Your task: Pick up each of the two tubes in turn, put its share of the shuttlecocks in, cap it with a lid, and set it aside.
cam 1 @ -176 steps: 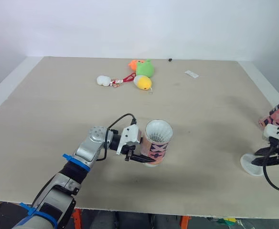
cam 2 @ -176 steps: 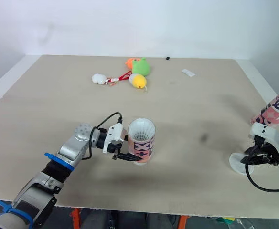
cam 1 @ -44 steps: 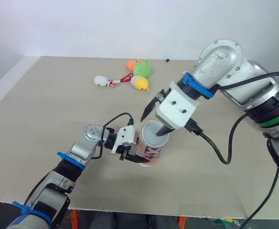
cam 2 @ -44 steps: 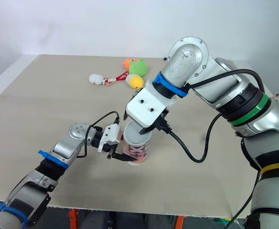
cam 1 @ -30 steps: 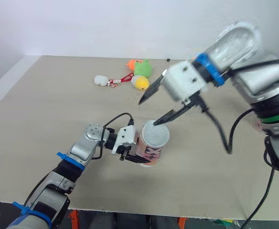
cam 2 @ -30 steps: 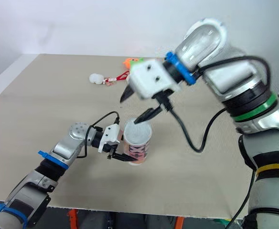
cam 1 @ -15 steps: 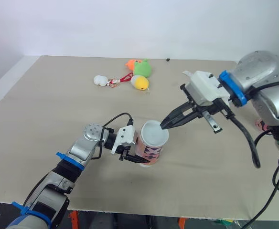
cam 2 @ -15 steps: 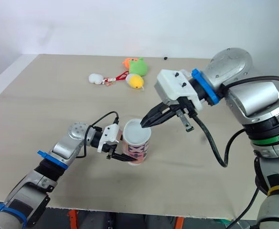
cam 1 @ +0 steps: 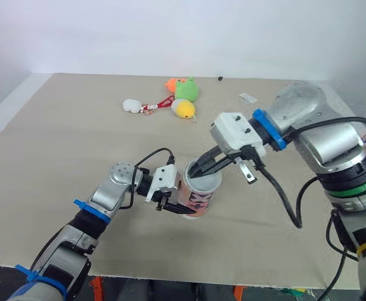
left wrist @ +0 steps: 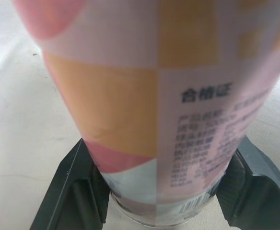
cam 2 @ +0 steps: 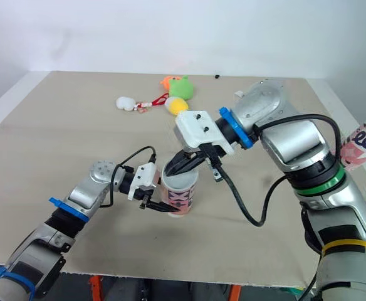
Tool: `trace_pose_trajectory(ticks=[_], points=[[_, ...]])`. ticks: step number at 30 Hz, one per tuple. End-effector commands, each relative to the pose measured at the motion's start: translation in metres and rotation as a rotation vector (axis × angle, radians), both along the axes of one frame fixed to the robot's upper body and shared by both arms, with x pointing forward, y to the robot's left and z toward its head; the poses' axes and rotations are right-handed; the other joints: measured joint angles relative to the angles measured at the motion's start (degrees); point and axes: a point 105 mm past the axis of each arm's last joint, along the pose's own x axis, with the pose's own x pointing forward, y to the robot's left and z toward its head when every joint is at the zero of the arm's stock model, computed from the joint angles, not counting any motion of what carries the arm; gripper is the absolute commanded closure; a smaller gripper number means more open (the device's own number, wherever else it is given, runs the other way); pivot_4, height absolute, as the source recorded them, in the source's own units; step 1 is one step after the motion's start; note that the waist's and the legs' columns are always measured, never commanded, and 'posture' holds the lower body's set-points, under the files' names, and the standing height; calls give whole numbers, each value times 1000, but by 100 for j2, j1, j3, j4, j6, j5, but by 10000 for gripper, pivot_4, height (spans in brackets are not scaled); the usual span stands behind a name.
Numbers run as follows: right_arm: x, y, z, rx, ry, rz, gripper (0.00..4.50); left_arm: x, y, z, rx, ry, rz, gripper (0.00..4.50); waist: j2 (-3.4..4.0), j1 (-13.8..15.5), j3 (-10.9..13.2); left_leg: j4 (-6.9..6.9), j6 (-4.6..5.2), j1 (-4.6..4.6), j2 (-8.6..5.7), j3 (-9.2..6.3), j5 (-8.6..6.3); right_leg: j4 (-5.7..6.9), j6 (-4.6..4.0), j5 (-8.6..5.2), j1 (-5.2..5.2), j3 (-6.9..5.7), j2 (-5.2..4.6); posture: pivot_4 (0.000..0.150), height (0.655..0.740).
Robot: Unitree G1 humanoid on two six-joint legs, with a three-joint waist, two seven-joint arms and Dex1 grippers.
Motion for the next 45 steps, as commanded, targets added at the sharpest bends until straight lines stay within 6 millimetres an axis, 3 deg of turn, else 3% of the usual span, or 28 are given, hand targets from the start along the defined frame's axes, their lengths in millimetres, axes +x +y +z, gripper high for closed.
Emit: trace_pose_trajectory(ticks=[1, 4, 10, 14, 17, 19, 22, 26, 30, 35, 36, 37, 38, 45], points=[[7, 4, 9, 15, -68, -12, 44362, 0, 17, -25, 103, 64, 62, 20325, 0, -3, 0, -1, 0, -1, 0, -1, 0, 0, -3, 1, -1, 0, 0, 1500, 7323], [12, 5, 1, -3, -79, -27, 44362, -2, 18, -26, 103, 67, 66, 20325, -1, -23, -1, -6, 0, 3, 6, -3, 0, 0, -22, 8, -1, -3, 8, 1500, 7323], [8, -12, -44, -217, -152, 13, 44362, -4, 19, -26, 101, 68, 72, 20325, -7, -19, -10, -17, 0, 27, 24, -2, 0, 0, -25, -5, 14, -5, 28, 1500, 7323], [8, -12, -60, -265, -175, 26, 44362, -4, 18, -25, 99, 68, 75, 20325, -34, -20, -78, -30, 0, 51, 26, 1, 0, 0, -31, -17, 30, -4, 33, 1500, 7323], [11, -8, -52, -213, -165, -1, 44362, -3, 17, -21, 88, 68, 73, 20325, -59, -20, -106, -31, 0, 62, 38, 2, 0, 0, -53, -23, 36, -4, 43, 1500, 7323], [11, -5, -33, -127, -141, -15, 44362, -3, 16, -20, 78, 70, 75, 20325, -62, -21, -109, -31, 0, 68, 47, 3, 0, 0, -72, -24, 39, -3, 47, 1500, 7323], [-5, -4, 19, 113, -6, -3, 44362, -3, 14, -18, 52, 74, 80, 20325, -58, -17, -101, -30, 0, 66, 56, 2, 0, 2, -81, -20, 36, -3, 54, 1500, 7323], [-17, -31, 53, 276, 78, -45, 44362, -3, 16, -19, 29, 86, 88, 20325, -42, 4, -86, -31, 0, 37, 53, 0, 0, 9, -90, 2, 10, -4, 49, 1500, 7323], [-23, -54, 57, 304, 71, -126, 44362, -3, 18, -19, 21, 91, 96, 20325, -42, 5, -86, -40, 6, 32, 43, -10, -24, 7, -91, -30, 12, -12, 41, 1500, 7323], [-22, -75, 36, 293, 87, -284, 45000, -1, 15, -10, -37, 114, 93, 689, -26, -5, -59, -41, 7, 30, 41, -6, -26, 7, -76, -40, 8, -6, 45, 1500, 7323], [-20, -78, 30, 290, 83, -318, 45000, -1, 14, -9, -32, 102, 92, 689, -24, 1, -45, -40, 7, 27, 41, -1, -26, 7, -48, -51, 3, -3, 45, 1500, 7323], [-20, -80, 26, 292, 89, -343, 38497, 1, 14, -9, -29, 93, 97, 0, -17, 1, -40, -37, 6, 19, 38, -6, -25, 8, -40, -54, -1, -1, 47, 1500, 7323], [-20, -82, 23, 295, 101, -362, 35680, 2, 15, -10, -25, 90, 100, 0, -8, 2, -34, -36, 6, 15, 38, -6, -25, 8, -39, -53, -4, 2, 47, 1500, 7323], [-25, -106, -1, 297, 172, -494, 784, 2, 36, -10, 25, 67, 113, 0, -5, 2, -31, -36, 6, -30, 9, -12, -26, 8, -46, -45, -32, 17, 33, 1500, 7323]])
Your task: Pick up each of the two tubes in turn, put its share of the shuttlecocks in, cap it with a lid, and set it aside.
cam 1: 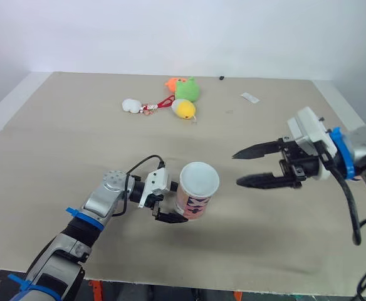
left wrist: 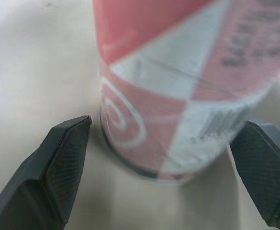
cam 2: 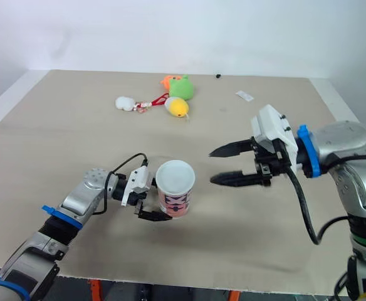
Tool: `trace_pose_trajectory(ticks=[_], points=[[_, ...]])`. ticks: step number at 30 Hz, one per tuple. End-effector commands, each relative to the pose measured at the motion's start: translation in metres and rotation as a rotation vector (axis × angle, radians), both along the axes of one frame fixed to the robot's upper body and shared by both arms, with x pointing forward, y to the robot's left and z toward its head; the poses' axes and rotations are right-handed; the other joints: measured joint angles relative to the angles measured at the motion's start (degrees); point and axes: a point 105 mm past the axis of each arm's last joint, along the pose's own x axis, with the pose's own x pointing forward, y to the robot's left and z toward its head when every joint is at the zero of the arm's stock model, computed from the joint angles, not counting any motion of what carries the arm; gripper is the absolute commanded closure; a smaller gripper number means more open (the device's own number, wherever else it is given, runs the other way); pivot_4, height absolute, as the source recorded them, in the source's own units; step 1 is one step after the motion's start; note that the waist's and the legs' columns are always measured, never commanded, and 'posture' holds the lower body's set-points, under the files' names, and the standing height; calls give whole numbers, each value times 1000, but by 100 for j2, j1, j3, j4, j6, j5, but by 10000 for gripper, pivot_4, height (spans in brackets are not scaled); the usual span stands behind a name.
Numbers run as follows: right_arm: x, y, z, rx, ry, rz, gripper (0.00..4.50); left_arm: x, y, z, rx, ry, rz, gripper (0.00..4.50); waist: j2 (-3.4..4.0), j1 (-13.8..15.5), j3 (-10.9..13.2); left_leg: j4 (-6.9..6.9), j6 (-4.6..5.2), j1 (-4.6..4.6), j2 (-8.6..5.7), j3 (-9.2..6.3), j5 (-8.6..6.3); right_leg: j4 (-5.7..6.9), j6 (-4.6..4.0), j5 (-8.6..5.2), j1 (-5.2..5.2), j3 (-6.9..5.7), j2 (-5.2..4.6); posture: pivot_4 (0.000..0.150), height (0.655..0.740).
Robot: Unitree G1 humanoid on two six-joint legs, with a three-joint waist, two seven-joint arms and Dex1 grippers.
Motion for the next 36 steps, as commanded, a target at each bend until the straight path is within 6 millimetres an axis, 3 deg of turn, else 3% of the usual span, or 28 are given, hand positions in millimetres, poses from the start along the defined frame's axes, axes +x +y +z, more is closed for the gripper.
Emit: trace_pose_trajectory(ticks=[1, 5, 8, 11, 17, 25, 36], points=[[-6, -11, 2, -13, -30, -35, 253, -1, 21, 3, 29, -9, 12, 0, -2, -5, 1, -1, 1, -5, -4, 2, 0, 0, 3, 0, -6, 6, -2, 1500, 7323], [-6, -22, -29, -81, 35, -91, 253, -7, 50, 0, 83, 0, 37, 0, -2, -10, 1, -2, 3, -6, -3, 3, -2, 0, 6, -2, -9, 8, -2, 1500, 7323], [-8, -9, -55, -79, 69, -76, 253, -11, 69, 7, 86, -10, 64, 0, 0, -9, 2, 0, 2, -4, 0, 4, -1, 1, 20, -10, -9, 6, -2, 1500, 7323], [-4, 13, -73, -30, 50, -77, 253, -15, 79, 30, -3, -35, 94, 0, -20, -29, 12, 2, 0, 0, 15, 9, 0, 1, 32, -14, -9, 5, 7, 1500, 7323], [0, 40, -101, 16, 69, -93, 253, -26, 76, 93, -270, -36, 129, 0, -19, 9, 43, 10, -29, -23, 20, -1, 17, 10, 36, -5, -23, -5, 10, 1500, 7323], [-2, 70, -106, 89, 78, -31, 253, -37, 79, 108, -258, -35, 146, 0, -27, -1, 48, 9, -30, -19, 6, 0, 16, 10, 41, -5, -23, 3, 0, 1500, 7323], [10, 101, -109, 148, 55, 9, 253, -39, 85, 115, -225, -58, 167, 0, -41, -2, 57, 9, -34, -16, 15, 2, 19, 11, 2, 19, -23, 0, 9, 1500, 7323]])
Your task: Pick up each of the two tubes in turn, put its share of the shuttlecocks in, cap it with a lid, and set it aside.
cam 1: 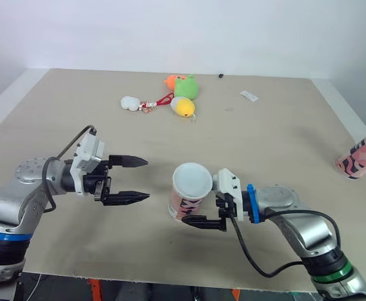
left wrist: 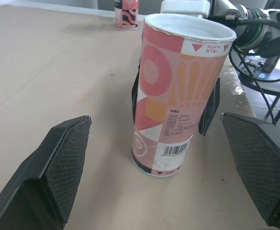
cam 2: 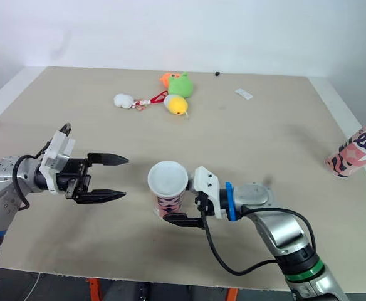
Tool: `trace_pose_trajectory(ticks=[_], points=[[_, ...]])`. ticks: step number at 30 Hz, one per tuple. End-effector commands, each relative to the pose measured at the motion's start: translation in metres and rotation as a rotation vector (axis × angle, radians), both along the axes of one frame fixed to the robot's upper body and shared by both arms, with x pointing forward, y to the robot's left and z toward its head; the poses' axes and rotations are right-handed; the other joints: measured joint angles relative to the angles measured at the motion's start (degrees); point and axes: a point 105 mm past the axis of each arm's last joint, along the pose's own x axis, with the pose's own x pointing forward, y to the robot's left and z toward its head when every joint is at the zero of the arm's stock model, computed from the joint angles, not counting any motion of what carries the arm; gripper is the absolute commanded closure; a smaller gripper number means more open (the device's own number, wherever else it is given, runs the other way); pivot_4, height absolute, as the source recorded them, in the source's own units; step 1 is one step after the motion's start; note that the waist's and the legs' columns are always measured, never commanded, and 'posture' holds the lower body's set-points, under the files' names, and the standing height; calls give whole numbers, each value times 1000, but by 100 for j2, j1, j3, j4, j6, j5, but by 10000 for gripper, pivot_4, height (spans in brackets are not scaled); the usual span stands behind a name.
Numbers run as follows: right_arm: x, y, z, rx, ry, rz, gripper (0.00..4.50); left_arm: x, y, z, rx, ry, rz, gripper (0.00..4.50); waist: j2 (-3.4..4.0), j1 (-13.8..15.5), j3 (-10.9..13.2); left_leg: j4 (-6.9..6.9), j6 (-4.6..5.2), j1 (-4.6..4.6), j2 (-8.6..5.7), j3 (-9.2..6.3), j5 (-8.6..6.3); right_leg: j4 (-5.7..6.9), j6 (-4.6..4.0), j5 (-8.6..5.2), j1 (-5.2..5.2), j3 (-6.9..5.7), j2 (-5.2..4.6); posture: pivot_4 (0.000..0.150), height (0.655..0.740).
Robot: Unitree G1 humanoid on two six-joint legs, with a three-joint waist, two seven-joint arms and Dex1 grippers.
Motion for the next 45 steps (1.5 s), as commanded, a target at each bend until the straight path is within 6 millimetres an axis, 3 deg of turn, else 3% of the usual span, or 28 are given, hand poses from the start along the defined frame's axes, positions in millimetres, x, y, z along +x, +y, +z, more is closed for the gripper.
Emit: trace_pose_trajectory(ticks=[1, 7, 11, 13, 17, 22, 27, 29, 31, 36, 45], points=[[3, 8, 6, 23, -40, 19, 253, -5, 0, 12, 1, -53, -7, 0, -1, 0, 1, 0, 0, 0, 0, 0, 0, 0, 0, 0, 0, 0, 0, 1500, 7323], [4, 14, 9, 54, -42, 39, 253, -5, -1, 13, -5, -56, -5, 0, -2, 0, 1, 1, -2, 0, -1, 1, 1, 0, -4, 3, 0, 0, -1, 1500, 7323], [6, 10, 14, 68, -40, 28, 15243, -4, -4, 14, -29, -57, -5, 0, -2, 0, 1, 1, -2, 1, 1, 0, 1, 1, -7, 5, 0, -1, 2, 1500, 7323], [8, 8, 16, 71, -44, 12, 19334, -3, -6, 16, -55, -53, -3, 0, -2, 0, 1, 1, -2, 0, 1, 0, 1, 1, -7, 5, 0, -1, 2, 1500, 7323], [11, -3, 26, 98, -45, -23, 19334, 2, -11, 22, -131, -33, 4, 0, -6, 1, 3, 3, -3, 0, -1, 0, 2, 1, -4, 7, 1, 0, -1, 1500, 7323], [40, -49, 45, 107, -118, -244, 19334, 15, -33, 25, -173, -43, -6, 0, -9, 13, 4, 8, -8, 0, -9, -2, 5, 1, 1, 10, 8, -1, -4, 1500, 7323], [74, -124, 58, 98, -217, -604, 19334, 22, -61, 39, -249, -39, -54, 0, -11, 10, 5, 10, -21, -1, -33, 3, 13, -1, 23, 20, 12, 6, -23, 1500, 7323], [87, -170, 55, 92, -245, -837, 19334, 26, -72, 39, -253, -36, -70, 0, -11, 8, 5, 9, -25, -1, -37, 8, 15, -2, 28, 20, 12, 13, -27, 1500, 7323], [94, -203, 50, 93, -250, -1008, 19334, 29, -78, 38, -248, -34, -75, 0, -11, 7, 5, 8, -26, -2, -44, 15, 16, -1, 31, 21, 12, 15, -30, 1500, 7323], [101, -260, 39, 142, -226, -1313, 19334, 36, -91, 38, -245, -35, -89, 0, -9, -6, 5, 2, -27, 2, -45, 40, 16, 0, 31, 22, 6, 37, -23, 1500, 7323], [105, -288, 26, 199, -180, -1455, 19334, 55, -99, 44, -277, -38, -4, 0, -7, -14, 4, 5, -29, 12, -44, 56, 20, -2, 49, 41, 8, 67, -17, 1500, 7323]])
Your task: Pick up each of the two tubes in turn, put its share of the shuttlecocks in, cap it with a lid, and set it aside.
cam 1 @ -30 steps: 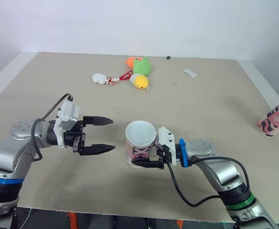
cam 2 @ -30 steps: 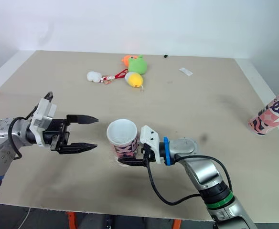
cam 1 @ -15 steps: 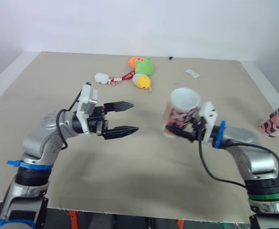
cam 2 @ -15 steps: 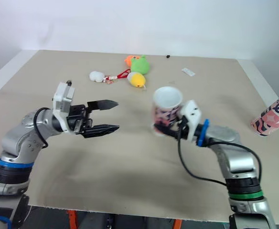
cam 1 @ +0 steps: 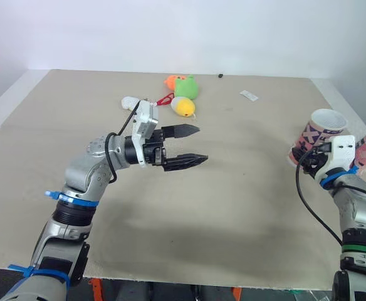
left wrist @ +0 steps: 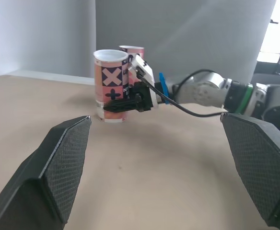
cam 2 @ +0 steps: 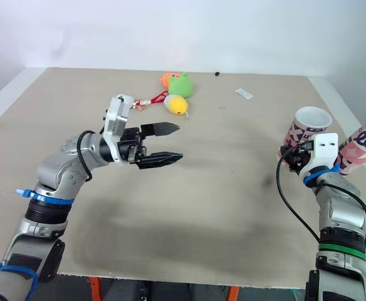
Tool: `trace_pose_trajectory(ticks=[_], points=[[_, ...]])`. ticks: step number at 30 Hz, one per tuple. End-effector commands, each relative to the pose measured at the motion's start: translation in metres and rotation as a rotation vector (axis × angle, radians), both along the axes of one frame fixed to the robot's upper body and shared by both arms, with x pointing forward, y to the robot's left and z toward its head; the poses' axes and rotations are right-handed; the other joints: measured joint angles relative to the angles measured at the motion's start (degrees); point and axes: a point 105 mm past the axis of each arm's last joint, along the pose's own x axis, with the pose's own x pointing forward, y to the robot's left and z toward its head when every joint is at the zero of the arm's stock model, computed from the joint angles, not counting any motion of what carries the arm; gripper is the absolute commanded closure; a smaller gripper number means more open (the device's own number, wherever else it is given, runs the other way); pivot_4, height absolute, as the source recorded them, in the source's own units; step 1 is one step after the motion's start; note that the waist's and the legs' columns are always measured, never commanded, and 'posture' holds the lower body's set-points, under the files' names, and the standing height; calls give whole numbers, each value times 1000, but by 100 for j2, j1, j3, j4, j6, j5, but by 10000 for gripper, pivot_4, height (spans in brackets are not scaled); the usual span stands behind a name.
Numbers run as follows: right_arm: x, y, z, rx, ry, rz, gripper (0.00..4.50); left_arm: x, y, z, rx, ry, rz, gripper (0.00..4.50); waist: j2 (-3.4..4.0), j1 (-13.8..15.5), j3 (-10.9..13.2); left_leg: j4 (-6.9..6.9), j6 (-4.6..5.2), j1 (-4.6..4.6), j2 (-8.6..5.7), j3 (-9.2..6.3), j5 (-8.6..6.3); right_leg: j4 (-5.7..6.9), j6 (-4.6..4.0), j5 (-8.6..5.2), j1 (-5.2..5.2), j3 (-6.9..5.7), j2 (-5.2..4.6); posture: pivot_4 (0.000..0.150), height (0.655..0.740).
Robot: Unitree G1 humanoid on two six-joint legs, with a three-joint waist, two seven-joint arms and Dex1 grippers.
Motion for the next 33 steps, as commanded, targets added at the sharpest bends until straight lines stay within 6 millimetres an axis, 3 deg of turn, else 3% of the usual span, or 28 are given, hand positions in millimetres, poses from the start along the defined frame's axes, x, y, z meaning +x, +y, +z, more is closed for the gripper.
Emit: trace_pose_trajectory(ticks=[1, 6, 17, 23, 27, 30, 33], points=[[0, -9, 5, 37, -36, -31, 19334, 6, 3, 6, -2, -38, 53, 0, 0, 0, 0, 0, 0, 0, 0, 0, 0, -1, 1, 1, 0, 1, 0, 1500, 7323], [-2, 5, -4, 82, -2, 68, 483, 6, 6, 2, 14, -37, 69, 0, 0, 0, 0, 2, -1, -1, 0, 0, 1, -5, 9, 6, 2, 6, -3, 1500, 7323], [-17, 0, 1, 42, 21, 104, 483, 5, 8, 0, 23, -27, 68, 0, 0, -5, -1, 3, -4, 0, 0, 2, 4, -5, 10, 11, 2, 7, 0, 1500, 7323], [-48, 6, -3, 14, 91, 203, 483, 7, 20, -8, 69, -3, 90, 0, 5, 0, -2, 0, -3, -4, 1, -1, 3, -6, 15, 7, -1, 7, -4, 1500, 7323], [-66, 2, -9, -21, 170, 236, 483, 4, 36, -27, 152, 19, 118, 0, 7, -10, -3, 2, -4, 0, 2, 3, 3, -6, 19, 8, 0, 11, -8, 1500, 7323], [-80, 20, -11, -7, 217, 355, 483, -4, 52, -51, 235, 57, 135, 0, 7, -11, -3, 1, -4, 4, 2, 6, 4, -6, 19, 9, 0, 13, -3, 1500, 7323], [-94, 63, -11, -5, 244, 569, 483, -10, 72, -75, 269, 165, 182, 0, 7, -10, -3, 1, -4, 3, 12, 1, 4, -6, 23, 3, -1, 10, 6, 1500, 7323]])
